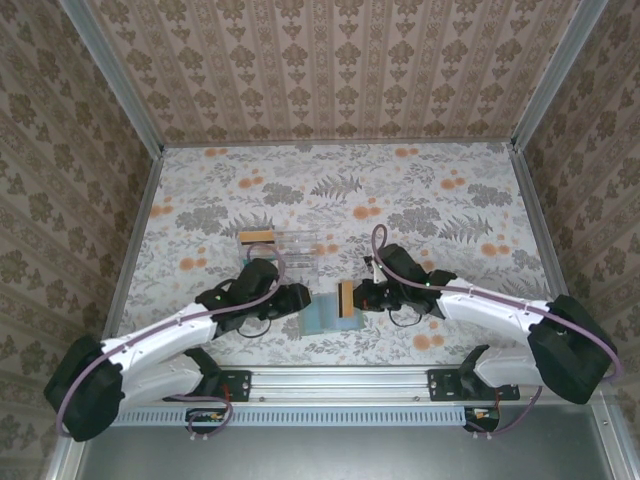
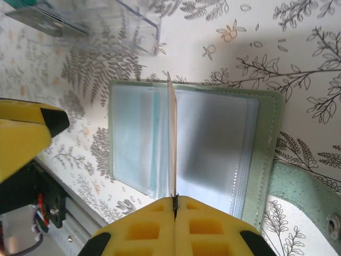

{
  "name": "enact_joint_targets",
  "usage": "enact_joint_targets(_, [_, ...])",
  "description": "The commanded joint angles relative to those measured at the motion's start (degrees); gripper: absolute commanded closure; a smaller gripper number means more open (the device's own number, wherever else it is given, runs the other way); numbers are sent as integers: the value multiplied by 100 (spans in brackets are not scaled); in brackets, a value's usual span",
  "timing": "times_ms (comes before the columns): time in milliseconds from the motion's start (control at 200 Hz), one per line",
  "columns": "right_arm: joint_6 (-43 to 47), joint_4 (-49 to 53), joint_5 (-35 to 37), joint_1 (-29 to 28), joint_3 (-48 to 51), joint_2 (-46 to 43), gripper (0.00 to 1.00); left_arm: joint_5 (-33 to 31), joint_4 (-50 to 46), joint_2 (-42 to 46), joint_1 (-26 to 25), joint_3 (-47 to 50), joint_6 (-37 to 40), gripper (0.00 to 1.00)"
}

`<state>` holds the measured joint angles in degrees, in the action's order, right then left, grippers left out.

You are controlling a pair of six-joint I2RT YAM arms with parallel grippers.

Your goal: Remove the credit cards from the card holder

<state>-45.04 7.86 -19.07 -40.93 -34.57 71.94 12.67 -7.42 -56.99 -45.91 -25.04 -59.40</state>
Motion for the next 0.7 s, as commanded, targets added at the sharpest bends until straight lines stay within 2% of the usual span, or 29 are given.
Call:
enact_joint_targets(0, [-37, -114, -317, 140, 97, -308, 100, 327, 820, 331, 192, 29, -275, 37])
enact_joint_targets(75, [-107, -270, -443, 215, 117, -463, 100, 474, 1108, 421, 314, 85, -390, 35])
enact_joint_targets(245, [-311, -766, -946, 424, 151, -585, 100, 807, 1952, 283, 416, 241, -652, 44])
enact_joint_targets(365, [-558, -1318, -1352, 584, 178, -505, 100, 1056, 2548, -49, 446, 221, -799, 45])
enact_joint_targets(510, [-747, -1813, -1729, 675, 120, -275, 100, 1357, 2753, -466, 446, 30, -801, 47])
enact_joint_targets(695, [-800, -2022, -1962, 674, 46, -90, 100, 1444, 2986, -676, 451, -49, -837, 50])
